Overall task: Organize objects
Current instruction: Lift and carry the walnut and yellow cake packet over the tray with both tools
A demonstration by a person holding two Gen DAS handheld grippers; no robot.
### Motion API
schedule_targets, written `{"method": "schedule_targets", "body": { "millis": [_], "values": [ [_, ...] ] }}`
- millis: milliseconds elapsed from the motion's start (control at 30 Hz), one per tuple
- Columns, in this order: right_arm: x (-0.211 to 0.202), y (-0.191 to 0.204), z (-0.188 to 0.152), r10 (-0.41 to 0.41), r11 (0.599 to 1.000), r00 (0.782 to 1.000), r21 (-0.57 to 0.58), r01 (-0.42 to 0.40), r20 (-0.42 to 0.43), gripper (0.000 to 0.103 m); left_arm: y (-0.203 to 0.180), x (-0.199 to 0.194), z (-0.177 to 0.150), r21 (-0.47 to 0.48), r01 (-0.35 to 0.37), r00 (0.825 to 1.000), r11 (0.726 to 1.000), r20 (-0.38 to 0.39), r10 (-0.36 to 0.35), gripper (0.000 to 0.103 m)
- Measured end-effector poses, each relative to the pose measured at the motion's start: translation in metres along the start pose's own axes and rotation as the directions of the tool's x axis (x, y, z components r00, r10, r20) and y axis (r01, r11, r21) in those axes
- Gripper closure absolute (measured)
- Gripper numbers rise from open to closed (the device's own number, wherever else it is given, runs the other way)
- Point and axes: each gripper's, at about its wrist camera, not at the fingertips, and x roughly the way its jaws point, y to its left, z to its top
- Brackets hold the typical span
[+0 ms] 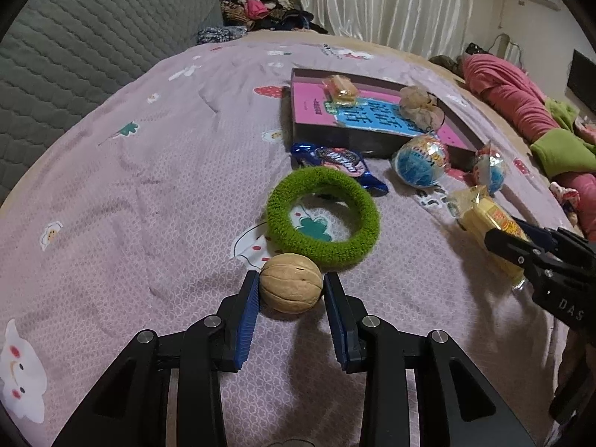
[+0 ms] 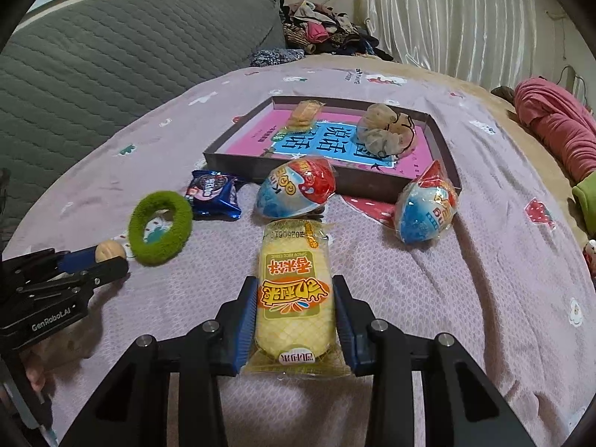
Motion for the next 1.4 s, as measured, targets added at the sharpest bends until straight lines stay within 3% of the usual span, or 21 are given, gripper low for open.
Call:
{"method": "schedule_targets", "body": {
  "millis": [533,867,1400],
  "values": [
    [-0.037,0.021,-0.015,-0.018,0.998,1.000,-0.056,0.019,0.013,0.064,-0.018,-0.034,-0.012,0.062,-0.005,0.998,0.998,0.065,0.001,0.067],
    [-0.059,0.034,-0.014,0.027,0.998,0.998,-0.062,-0.024,0.057,0.064,-0.028,-0.053,-0.019,0.025,-0.013,0.998,1.000,0.058,0.011,0.067],
    [-0.108,0.014,0.001,0.054,0.999,0.984,-0.007,-0.054,0.171,0.064,-0.066,-0.094,0.010,0.058,0.011,0.993,0.998,0.117,-0.017,0.067]
  ]
}}
